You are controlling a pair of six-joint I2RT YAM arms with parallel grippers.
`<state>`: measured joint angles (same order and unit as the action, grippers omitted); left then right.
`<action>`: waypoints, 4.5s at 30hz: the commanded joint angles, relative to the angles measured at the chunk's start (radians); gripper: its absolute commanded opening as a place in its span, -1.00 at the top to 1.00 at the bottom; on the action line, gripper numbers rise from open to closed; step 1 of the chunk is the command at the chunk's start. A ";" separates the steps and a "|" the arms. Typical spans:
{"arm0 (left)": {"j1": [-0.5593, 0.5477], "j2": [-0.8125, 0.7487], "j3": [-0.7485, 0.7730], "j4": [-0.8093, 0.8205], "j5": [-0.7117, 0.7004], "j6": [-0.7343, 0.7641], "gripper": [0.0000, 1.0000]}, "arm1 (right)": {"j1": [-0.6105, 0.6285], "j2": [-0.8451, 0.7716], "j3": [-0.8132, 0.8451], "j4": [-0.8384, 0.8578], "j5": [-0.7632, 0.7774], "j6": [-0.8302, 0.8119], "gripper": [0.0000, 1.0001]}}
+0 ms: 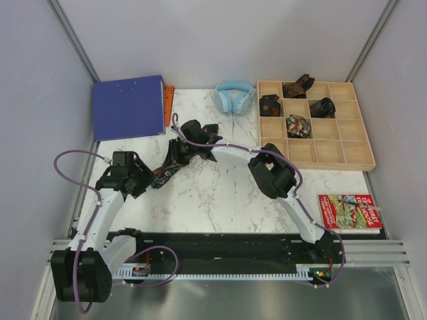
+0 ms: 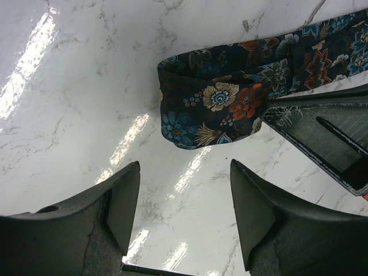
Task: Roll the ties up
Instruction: Roll the tie at the center of the board.
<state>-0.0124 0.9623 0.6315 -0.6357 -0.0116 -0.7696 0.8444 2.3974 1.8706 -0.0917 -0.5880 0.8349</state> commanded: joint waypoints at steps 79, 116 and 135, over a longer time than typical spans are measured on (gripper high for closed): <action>-0.120 0.040 -0.084 0.160 -0.031 -0.054 0.74 | -0.057 -0.096 -0.148 0.168 -0.013 0.092 0.10; -0.181 -0.066 0.051 -0.104 -0.133 -0.023 0.78 | 0.147 -0.224 -0.456 0.242 0.151 0.202 0.70; -0.285 0.065 0.148 -0.203 -0.223 0.000 0.78 | 0.050 -0.327 -0.487 0.251 0.178 0.239 0.74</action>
<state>-0.2886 1.0126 0.7406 -0.8322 -0.2077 -0.7963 0.8948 2.0697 1.3327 0.1421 -0.4282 1.0515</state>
